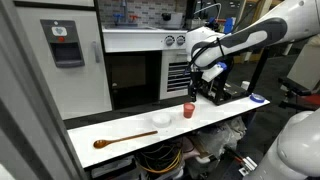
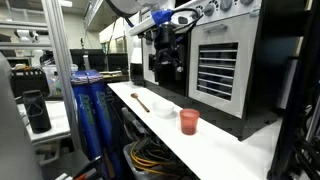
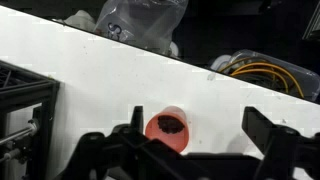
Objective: Pour the contents of the cup into the bowl
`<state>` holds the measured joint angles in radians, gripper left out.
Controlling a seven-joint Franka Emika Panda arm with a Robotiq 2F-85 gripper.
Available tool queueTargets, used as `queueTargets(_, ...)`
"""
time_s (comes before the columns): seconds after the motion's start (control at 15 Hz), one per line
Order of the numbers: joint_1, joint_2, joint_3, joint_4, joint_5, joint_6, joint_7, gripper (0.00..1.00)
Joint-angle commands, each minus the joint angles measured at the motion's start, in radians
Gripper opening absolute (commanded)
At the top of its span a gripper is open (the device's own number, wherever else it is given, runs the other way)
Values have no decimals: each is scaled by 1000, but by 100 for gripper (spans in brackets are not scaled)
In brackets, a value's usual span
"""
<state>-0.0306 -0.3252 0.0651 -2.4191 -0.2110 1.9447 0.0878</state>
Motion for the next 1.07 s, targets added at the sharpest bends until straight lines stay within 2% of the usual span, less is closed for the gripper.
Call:
queueTargets(0.0, 10, 1, -9, 1, -3, -2, 3, 100)
queueTargets(0.33, 10, 0, -9, 1, -3, -2, 3, 100)
queueTargets(0.47, 14, -14, -20, -28, 2, 47, -27, 100)
queueTargets(1.0, 30, -112, -131, -275, 85, 414, -294, 100)
